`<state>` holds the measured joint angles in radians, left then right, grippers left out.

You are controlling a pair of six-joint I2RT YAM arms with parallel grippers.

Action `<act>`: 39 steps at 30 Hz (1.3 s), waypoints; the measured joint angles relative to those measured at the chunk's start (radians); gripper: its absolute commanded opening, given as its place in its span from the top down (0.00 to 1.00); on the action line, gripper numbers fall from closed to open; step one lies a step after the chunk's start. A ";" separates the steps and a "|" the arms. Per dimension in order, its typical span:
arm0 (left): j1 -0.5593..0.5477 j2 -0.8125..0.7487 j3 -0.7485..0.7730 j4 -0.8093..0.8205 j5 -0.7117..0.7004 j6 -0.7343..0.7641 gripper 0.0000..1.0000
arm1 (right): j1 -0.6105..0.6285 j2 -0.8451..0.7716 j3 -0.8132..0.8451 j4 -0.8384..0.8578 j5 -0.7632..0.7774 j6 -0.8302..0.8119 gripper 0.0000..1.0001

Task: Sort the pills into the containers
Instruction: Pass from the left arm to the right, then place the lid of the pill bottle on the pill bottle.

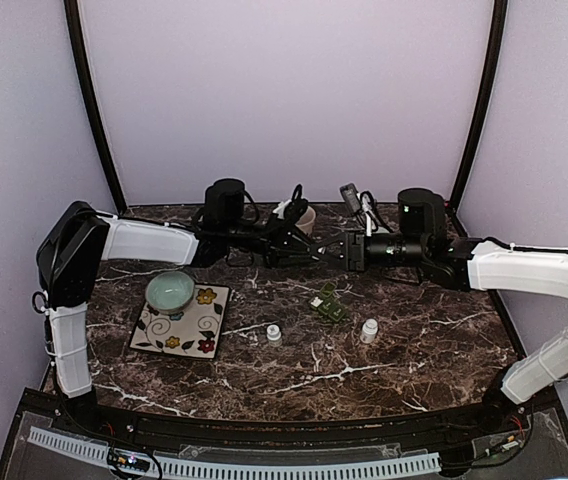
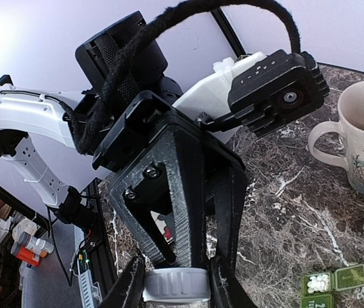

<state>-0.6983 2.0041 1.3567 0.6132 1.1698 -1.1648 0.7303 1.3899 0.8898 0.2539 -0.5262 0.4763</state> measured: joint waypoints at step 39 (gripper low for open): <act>0.061 -0.113 -0.116 -0.204 -0.240 0.198 0.69 | 0.002 -0.127 0.017 -0.317 0.112 -0.084 0.95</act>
<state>-0.6373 1.8915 1.2404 0.4095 0.9298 -0.9672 0.7326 1.2629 0.9070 -0.0631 -0.4145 0.3920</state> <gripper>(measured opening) 0.310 0.275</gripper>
